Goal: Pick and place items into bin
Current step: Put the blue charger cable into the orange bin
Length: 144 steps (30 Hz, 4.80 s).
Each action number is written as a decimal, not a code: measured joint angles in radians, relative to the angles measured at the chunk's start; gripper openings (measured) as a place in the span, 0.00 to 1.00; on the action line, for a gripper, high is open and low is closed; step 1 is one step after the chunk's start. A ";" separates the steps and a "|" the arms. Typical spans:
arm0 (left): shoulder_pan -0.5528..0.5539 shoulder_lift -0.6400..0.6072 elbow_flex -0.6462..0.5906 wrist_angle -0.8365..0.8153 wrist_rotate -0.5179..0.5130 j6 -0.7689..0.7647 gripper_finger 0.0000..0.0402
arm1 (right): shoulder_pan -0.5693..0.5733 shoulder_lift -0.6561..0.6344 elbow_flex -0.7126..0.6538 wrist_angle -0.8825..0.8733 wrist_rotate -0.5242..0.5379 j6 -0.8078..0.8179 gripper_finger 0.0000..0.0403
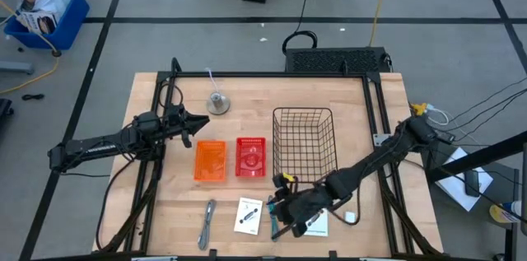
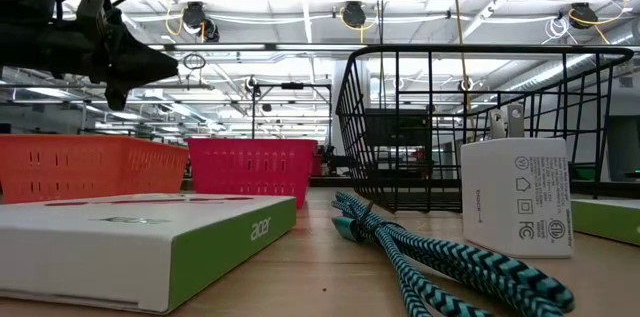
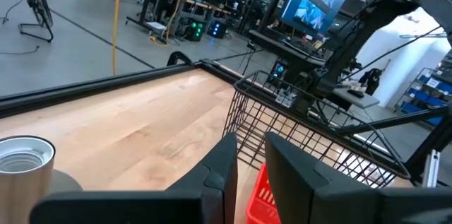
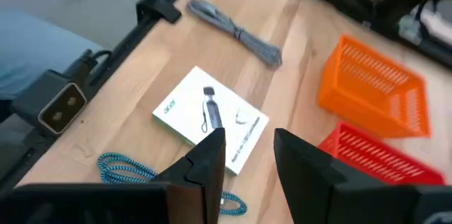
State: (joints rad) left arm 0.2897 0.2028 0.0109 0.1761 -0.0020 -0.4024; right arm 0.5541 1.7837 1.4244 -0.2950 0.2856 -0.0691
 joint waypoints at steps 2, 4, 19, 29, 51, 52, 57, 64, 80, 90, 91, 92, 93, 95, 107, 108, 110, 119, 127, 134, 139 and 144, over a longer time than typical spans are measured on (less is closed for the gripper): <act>0.000 0.000 0.000 0.006 0.000 -0.010 0.19 | -0.004 0.021 0.030 -0.036 -0.001 0.040 0.28; 0.000 0.000 0.000 0.017 0.000 -0.019 0.19 | -0.008 0.032 0.053 -0.069 -0.012 0.120 0.28; 0.000 0.000 0.000 -0.031 0.001 -0.025 0.19 | 0.002 0.052 0.072 -0.050 -0.183 0.575 0.28; 0.000 0.000 0.000 -0.030 -0.002 -0.030 0.19 | 0.051 0.053 0.072 0.015 -0.240 0.791 0.28; -0.037 0.000 0.000 0.010 0.122 -0.103 0.19 | 0.029 0.039 0.040 -0.056 -0.191 0.807 0.28; -0.037 0.000 0.000 0.010 0.108 -0.103 0.19 | 0.020 0.054 0.039 -0.062 -0.213 0.820 0.28; -0.037 0.000 0.000 0.009 0.080 -0.100 0.19 | 0.001 0.129 0.038 0.025 -0.327 0.867 0.28; -0.037 0.000 0.000 0.009 0.080 -0.100 0.19 | -0.017 0.169 0.039 0.051 -0.350 0.938 0.28; -0.037 0.000 0.000 0.008 0.079 -0.100 0.19 | -0.069 0.169 0.039 -0.022 -0.291 0.911 0.28; -0.037 0.000 0.000 0.008 0.079 -0.100 0.19 | -0.098 0.169 0.039 -0.075 -0.277 0.884 0.28; -0.037 0.000 0.000 0.008 0.079 -0.100 0.19 | -0.096 0.169 0.039 -0.083 -0.264 0.880 0.28; -0.037 0.000 0.000 0.008 0.079 -0.100 0.19 | -0.093 0.169 0.039 -0.090 -0.263 0.867 0.28; -0.037 0.000 0.000 0.008 0.079 -0.100 0.19 | -0.090 0.169 0.039 -0.091 -0.273 0.859 0.28; -0.037 0.000 0.000 0.008 0.079 -0.100 0.19 | -0.088 0.169 0.041 -0.100 -0.324 0.849 0.28; -0.037 0.000 0.000 0.008 0.078 -0.100 0.19 | -0.136 0.310 0.286 -0.384 -0.395 0.918 0.28; -0.037 0.000 0.000 0.008 0.078 -0.100 0.19 | -0.136 0.328 0.315 -0.404 -0.408 0.918 0.28; -0.037 0.000 0.000 0.008 0.079 -0.100 0.19 | -0.136 0.366 0.386 -0.438 -0.439 0.915 0.28; -0.037 0.000 0.000 0.008 0.079 -0.099 0.19 | -0.119 0.474 0.598 -0.649 -0.310 0.927 0.28; -0.037 0.000 0.000 0.008 0.079 -0.100 0.19 | -0.143 0.477 0.596 -0.633 -0.322 0.980 0.28; -0.037 0.000 0.000 0.008 0.079 -0.100 0.19 | -0.151 0.477 0.530 -0.647 -0.340 1.063 0.28; -0.037 0.000 0.000 0.008 0.079 -0.100 0.19 | -0.151 0.477 0.483 -0.647 -0.341 1.102 0.28; -0.037 0.000 0.000 0.008 0.079 -0.100 0.19 | -0.151 0.477 0.463 -0.605 -0.342 1.105 0.28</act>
State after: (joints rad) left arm 0.2527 0.2028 0.0109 0.1844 0.0769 -0.5022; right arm 0.4030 2.2612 1.8875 -0.8999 -0.0566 1.0359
